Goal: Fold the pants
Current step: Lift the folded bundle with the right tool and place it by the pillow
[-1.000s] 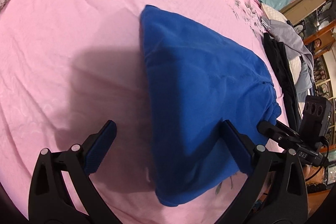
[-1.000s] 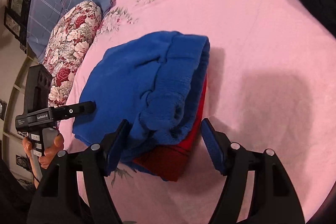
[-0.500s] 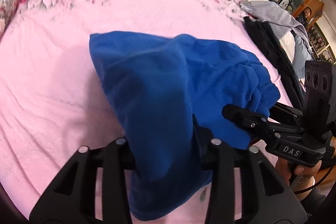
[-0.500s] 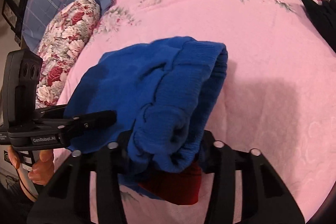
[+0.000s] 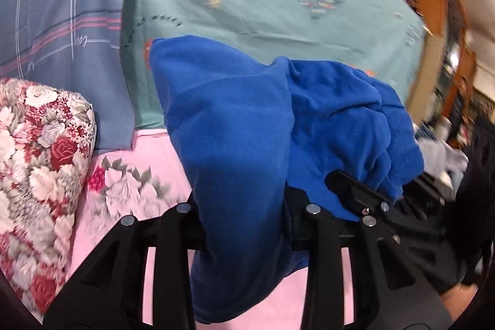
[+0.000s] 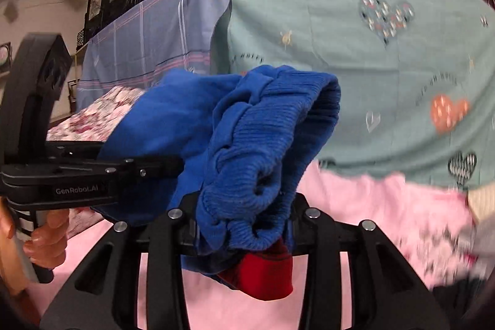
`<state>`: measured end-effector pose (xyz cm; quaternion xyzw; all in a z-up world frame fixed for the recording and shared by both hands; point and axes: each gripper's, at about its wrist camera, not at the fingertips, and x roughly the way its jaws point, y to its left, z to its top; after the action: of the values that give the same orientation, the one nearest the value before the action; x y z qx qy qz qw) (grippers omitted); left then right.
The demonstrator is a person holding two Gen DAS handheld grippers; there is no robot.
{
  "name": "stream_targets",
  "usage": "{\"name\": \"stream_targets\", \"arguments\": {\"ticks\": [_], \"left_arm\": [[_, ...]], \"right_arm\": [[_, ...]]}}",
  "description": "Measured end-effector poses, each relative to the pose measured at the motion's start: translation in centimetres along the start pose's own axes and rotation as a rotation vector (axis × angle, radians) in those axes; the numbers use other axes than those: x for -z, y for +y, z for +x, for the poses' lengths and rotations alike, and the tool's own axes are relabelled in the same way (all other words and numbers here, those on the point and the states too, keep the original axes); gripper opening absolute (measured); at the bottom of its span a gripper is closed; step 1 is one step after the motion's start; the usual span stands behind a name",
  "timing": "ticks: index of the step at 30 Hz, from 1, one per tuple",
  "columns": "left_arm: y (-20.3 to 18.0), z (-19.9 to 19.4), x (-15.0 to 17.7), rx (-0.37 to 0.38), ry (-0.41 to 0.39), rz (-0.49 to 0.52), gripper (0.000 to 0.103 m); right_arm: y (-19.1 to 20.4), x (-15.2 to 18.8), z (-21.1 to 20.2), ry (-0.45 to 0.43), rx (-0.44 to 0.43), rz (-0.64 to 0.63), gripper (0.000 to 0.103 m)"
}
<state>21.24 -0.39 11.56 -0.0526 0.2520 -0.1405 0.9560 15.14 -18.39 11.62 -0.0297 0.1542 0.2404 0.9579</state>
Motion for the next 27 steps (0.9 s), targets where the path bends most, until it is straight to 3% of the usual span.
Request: {"name": "stream_targets", "arguments": {"ticks": [4,9,10,12,13,14,15,16,18,20,24,27], "left_arm": [[3.2,7.9,-0.1,-0.048,0.041,-0.046,0.034],[7.0,17.2,3.5,-0.090,0.199,-0.124,0.037],[8.0,19.6,4.8,-0.117,0.255,-0.139,0.043],[9.2,21.9,6.6,-0.179,0.309,-0.165,0.069],[10.1,22.3,7.3,-0.205,0.292,-0.191,0.092],[10.8,22.5,7.7,-0.218,0.279,-0.216,0.097],[11.4,22.5,8.1,-0.195,0.275,-0.245,0.097],[11.6,22.4,8.1,-0.183,0.274,-0.267,0.097],[11.5,22.1,7.9,-0.192,0.293,-0.270,0.097],[11.0,20.5,7.3,-0.209,0.302,-0.287,0.096],[9.2,15.8,6.6,-0.233,0.260,-0.261,0.096],[7.2,11.7,6.9,-0.249,0.222,-0.217,0.099]], "right_arm": [[-2.3,-0.1,7.0,-0.020,0.021,0.019,0.038],[-5.1,3.8,16.3,0.102,0.044,0.065,0.039],[-5.7,4.9,18.0,0.142,0.047,0.074,0.040],[-6.9,7.5,21.4,0.238,0.069,0.096,0.048],[-7.7,9.1,23.0,0.300,0.126,0.092,0.052],[-8.5,10.1,24.0,0.337,0.176,0.096,0.063],[-9.4,10.5,24.4,0.356,0.172,0.133,0.075],[-10.5,10.6,24.4,0.356,0.157,0.195,0.077],[-12.0,10.6,24.2,0.348,0.116,0.285,0.077],[-11.5,10.2,24.0,0.375,0.135,0.259,0.077],[-10.2,7.9,20.2,0.305,0.170,0.284,0.078],[-8.6,6.8,17.2,0.302,0.195,0.304,0.081]]}}
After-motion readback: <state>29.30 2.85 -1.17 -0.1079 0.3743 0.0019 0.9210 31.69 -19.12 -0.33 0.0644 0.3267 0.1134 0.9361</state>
